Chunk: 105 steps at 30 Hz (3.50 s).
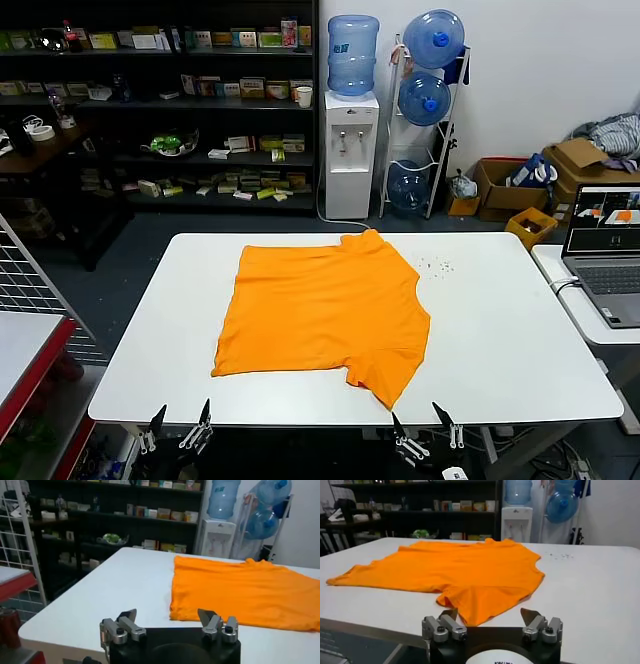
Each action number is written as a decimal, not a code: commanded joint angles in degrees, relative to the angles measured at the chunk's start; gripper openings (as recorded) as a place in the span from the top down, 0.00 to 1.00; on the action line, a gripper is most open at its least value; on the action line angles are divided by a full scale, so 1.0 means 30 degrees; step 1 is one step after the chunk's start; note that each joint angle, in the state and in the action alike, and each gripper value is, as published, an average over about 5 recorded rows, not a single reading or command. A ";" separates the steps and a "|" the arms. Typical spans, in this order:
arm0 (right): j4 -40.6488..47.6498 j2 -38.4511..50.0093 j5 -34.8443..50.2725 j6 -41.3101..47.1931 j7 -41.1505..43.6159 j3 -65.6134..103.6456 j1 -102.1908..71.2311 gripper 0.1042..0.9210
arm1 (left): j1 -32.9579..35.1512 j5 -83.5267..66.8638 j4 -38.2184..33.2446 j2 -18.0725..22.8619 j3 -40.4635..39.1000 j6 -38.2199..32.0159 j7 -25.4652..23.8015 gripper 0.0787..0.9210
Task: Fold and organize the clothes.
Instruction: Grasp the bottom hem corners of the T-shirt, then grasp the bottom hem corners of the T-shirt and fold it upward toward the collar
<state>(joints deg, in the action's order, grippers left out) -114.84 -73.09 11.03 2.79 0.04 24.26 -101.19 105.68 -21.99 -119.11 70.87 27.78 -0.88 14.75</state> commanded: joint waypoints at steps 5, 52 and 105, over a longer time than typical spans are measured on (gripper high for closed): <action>0.0397 -0.0159 0.0030 0.0139 -0.0737 -0.0287 0.0996 0.12 | -0.1617 -0.0843 0.0412 -0.0467 -0.0240 0.0983 -0.0015 0.12; 0.3437 -0.2006 -0.0639 0.1529 -0.2365 -0.2226 0.4232 0.94 | -0.7472 -0.1154 0.5172 0.0296 -0.2495 0.3025 0.0384 0.81; 0.4364 0.2980 0.4747 0.3648 -0.5108 -0.3857 1.2150 0.97 | -1.1152 -0.4816 0.4121 -0.4005 -0.5158 0.3293 0.2431 0.99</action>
<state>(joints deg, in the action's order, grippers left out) -106.54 -65.11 23.08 12.64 -14.96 14.46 -72.18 80.52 -35.85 -112.68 59.51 14.97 8.62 21.15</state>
